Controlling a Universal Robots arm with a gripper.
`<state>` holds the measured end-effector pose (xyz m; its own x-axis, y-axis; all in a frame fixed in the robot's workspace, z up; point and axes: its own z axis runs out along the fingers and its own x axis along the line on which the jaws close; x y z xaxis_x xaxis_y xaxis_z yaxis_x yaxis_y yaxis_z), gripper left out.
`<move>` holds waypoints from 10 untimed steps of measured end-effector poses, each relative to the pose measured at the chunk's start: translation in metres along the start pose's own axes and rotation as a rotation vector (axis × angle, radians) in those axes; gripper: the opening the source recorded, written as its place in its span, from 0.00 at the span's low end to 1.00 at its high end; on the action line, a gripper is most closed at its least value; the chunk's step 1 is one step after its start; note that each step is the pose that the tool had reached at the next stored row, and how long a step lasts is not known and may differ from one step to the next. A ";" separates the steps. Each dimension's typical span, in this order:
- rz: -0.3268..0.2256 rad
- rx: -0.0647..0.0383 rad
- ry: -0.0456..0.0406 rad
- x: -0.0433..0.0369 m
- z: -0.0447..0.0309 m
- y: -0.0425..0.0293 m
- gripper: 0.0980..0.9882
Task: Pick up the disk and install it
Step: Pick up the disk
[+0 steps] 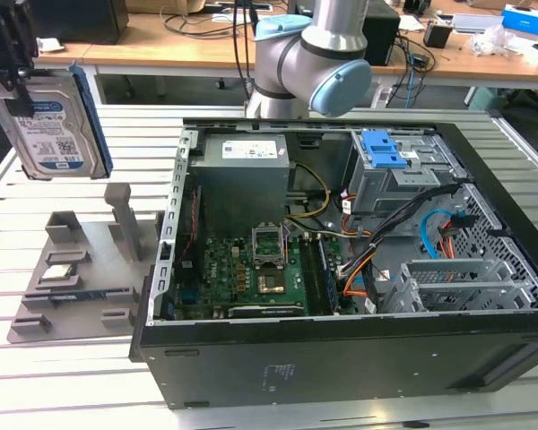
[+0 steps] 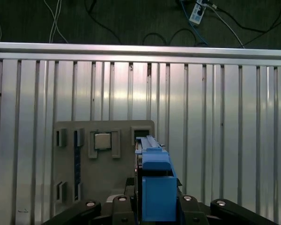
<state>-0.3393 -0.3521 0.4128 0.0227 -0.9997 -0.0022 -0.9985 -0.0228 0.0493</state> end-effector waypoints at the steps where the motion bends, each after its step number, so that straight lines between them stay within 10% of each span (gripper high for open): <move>1: 0.000 0.000 0.0001 0.0000 -0.0011 0.0000 0.30; 10: 0.000 -0.001 0.0001 0.0000 -0.0090 0.0001 0.30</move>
<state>-0.3390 -0.3521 0.4218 0.0227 -0.9997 -0.0021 -0.9985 -0.0228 0.0498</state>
